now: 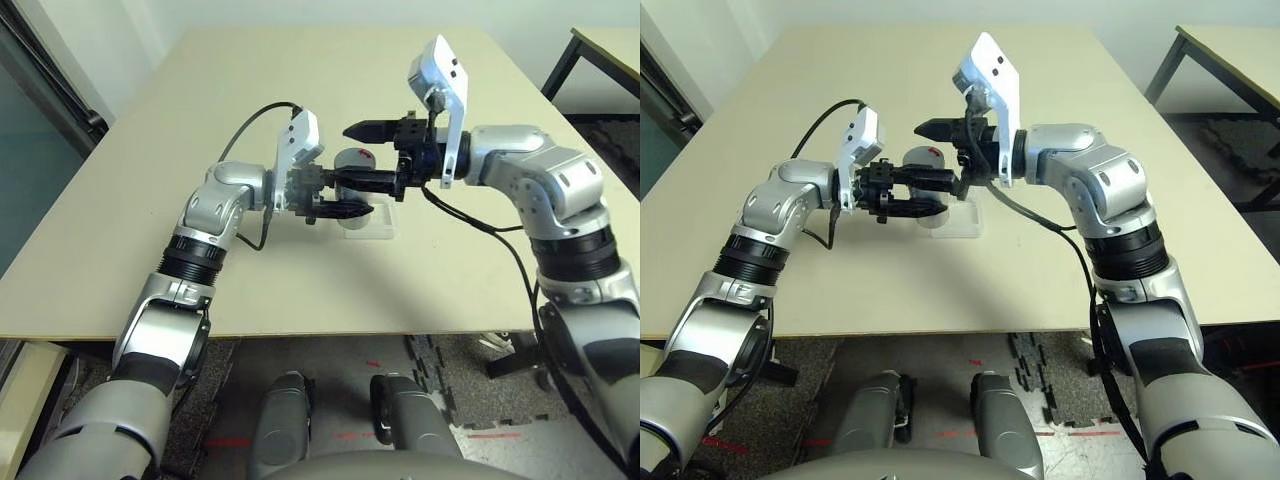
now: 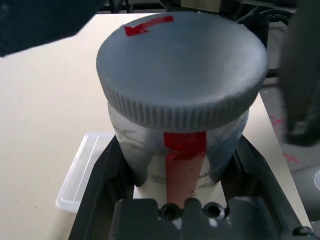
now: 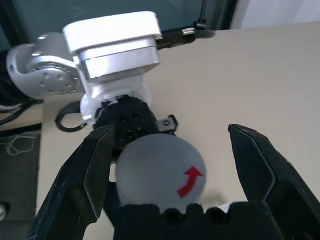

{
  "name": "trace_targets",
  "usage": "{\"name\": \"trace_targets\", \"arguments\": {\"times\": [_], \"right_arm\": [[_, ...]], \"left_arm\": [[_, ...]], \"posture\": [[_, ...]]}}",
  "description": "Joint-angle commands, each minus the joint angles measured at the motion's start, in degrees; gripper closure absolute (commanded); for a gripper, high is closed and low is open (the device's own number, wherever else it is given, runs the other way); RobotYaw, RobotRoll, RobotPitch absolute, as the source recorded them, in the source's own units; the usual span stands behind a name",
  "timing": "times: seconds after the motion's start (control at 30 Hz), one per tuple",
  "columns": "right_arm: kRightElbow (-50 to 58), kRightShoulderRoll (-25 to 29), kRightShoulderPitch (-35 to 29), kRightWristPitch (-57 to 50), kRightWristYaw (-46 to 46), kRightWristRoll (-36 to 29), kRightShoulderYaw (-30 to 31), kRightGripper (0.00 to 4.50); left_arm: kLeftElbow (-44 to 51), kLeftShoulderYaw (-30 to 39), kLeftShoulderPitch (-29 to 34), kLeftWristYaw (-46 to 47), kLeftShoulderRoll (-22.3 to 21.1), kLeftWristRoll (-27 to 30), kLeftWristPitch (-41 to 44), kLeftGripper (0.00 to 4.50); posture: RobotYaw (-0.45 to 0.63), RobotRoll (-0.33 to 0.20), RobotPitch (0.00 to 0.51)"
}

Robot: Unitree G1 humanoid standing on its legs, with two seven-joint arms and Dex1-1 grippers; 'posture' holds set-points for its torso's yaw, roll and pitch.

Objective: Pour the medicine from the bottle into the box.

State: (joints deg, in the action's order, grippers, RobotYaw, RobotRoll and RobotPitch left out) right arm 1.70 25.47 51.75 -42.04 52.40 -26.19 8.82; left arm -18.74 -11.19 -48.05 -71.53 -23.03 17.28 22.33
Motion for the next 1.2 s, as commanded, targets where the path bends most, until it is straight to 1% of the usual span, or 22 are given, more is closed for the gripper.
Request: {"name": "trace_targets", "arguments": {"times": [0.03, 0.17, 0.6, 0.83, 1.13, 1.2], "right_arm": [[-0.77, -0.3, 0.89, 1.1, 0.68, 1.15, 1.15, 0.0], [-1.01, 0.0, 0.84, 1.15, 1.0, 1.75, 0.94, 0.0], [-0.77, 5.76, -2.05, 0.67, 1.2, 1.97, -2.87, 0.0], [0.98, 9.47, -4.32, -1.06, 0.07, 0.05, -5.88, 0.0], [0.99, 11.19, -5.28, -1.78, -0.75, -0.28, -7.91, 0.0], [2.25, 11.51, -6.01, -3.09, -0.18, -1.38, -7.98, 0.0]], "left_arm": [[1.27, -0.4, -0.04, 0.01, 0.22, -0.2, 0.2, 2.04], [1.39, -0.39, 0.01, 0.06, 0.25, -0.18, 0.33, 2.04], [1.0, -0.18, 0.24, 0.32, -0.12, -0.15, 0.07, 2.04], [0.65, 0.01, 0.58, 0.46, -0.74, -0.1, -0.15, 2.04], [-0.12, 0.24, 0.34, 0.23, -0.78, -0.38, -0.47, 2.04], [-0.33, 0.23, 0.26, 0.27, -0.76, -0.49, -0.58, 2.04]], "posture": [[0.03, 0.0, 0.098], [0.03, 0.0, 0.099], [0.02, 0.0, 0.098], [0.02, 0.0, 0.098], [0.01, 0.0, 0.098], [0.01, 0.0, 0.098]]}}
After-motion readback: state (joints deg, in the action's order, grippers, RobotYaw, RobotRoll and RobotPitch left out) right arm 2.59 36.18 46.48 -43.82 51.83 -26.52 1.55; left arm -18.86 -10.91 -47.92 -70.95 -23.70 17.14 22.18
